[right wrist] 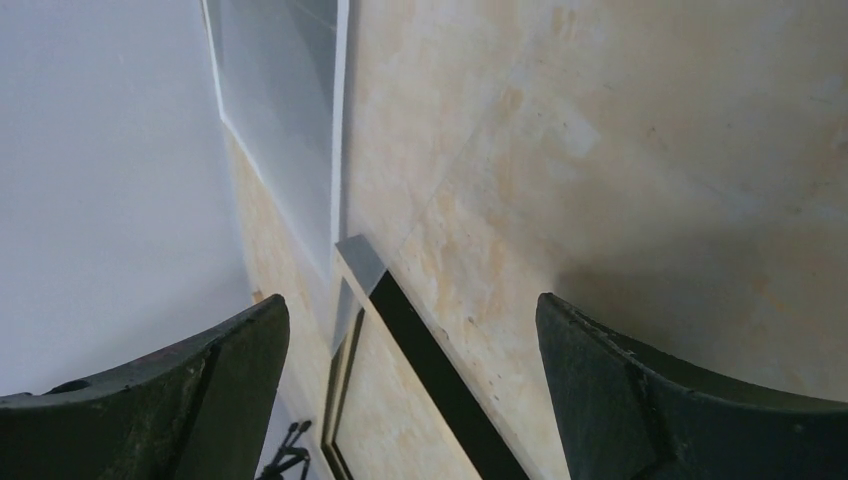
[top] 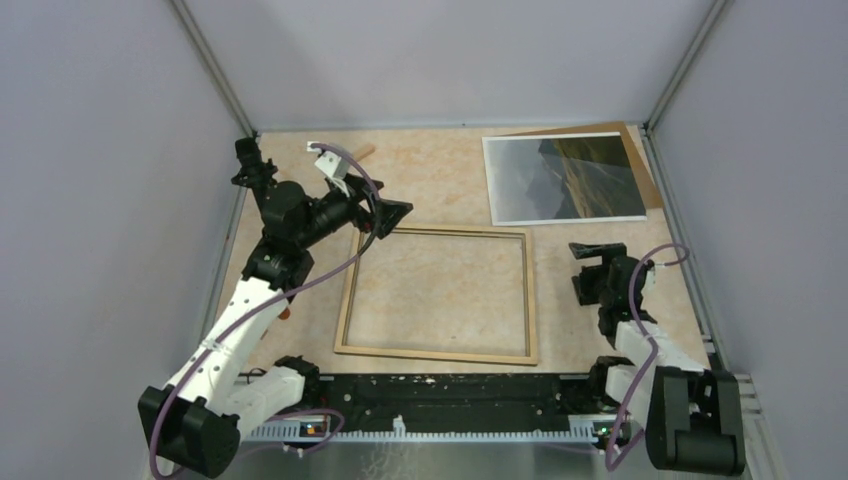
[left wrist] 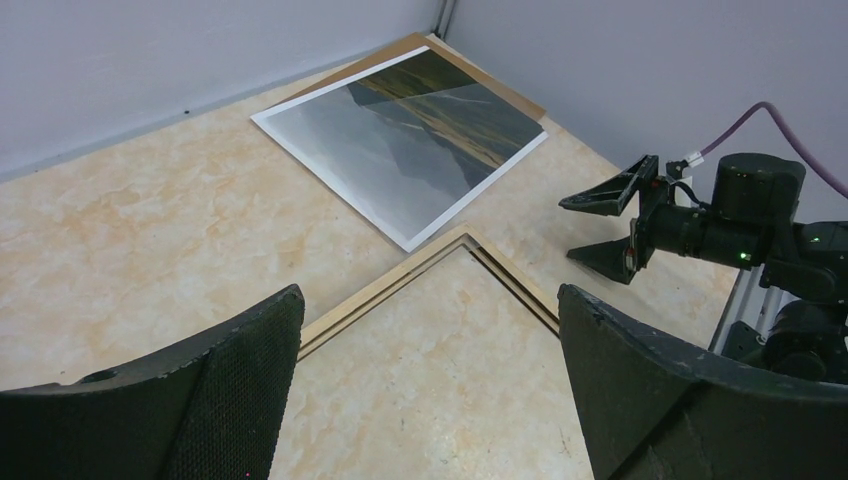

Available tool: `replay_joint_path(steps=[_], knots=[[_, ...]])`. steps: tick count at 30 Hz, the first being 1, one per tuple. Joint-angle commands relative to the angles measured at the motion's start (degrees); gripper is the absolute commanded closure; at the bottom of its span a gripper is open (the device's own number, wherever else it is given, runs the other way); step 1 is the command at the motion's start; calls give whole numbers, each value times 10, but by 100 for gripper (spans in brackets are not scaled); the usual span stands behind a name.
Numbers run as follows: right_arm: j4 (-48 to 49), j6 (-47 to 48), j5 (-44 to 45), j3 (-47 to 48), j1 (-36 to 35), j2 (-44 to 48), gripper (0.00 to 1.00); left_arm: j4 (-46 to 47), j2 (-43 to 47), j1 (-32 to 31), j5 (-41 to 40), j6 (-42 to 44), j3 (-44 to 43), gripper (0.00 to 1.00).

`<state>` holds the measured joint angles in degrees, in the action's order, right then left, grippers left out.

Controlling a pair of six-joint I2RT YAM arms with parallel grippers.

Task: Put the photo into the frame
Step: Pick up the photo frame item at the center of the board.

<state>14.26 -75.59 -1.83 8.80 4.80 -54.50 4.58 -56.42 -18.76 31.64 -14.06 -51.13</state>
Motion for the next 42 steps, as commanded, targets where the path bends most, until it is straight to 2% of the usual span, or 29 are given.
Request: replay_joint_path(steps=[1, 6, 13, 18, 21, 26, 35, 37, 42], knots=[[167, -47, 7, -14, 17, -64, 10, 42, -8, -5, 2, -17, 9, 1], [375, -96, -43, -36, 42, -212, 29, 43, -12, -6, 0, -18, 11, 1], [631, -158, -59, -20, 43, -459, 46, 41, -12, -8, 4, -18, 10, 1], [836, -212, -36, -3, 43, -636, 51, 42, -15, -12, 1, -14, 14, 1], [843, -202, -37, 20, 42, -679, 55, 43, -18, -14, 3, -14, 14, 1], [842, -160, 2, 14, 46, -658, 62, 46, -30, -14, 7, -18, 15, 1], [830, -137, -29, 43, 60, -606, 94, 50, -43, -14, 10, -21, 17, 1], [767, -136, -55, 57, 64, -567, 100, 50, -45, -14, 10, -22, 17, 1], [578, -123, -101, 87, 67, -437, 100, 48, -47, -14, 9, -21, 17, 1]])
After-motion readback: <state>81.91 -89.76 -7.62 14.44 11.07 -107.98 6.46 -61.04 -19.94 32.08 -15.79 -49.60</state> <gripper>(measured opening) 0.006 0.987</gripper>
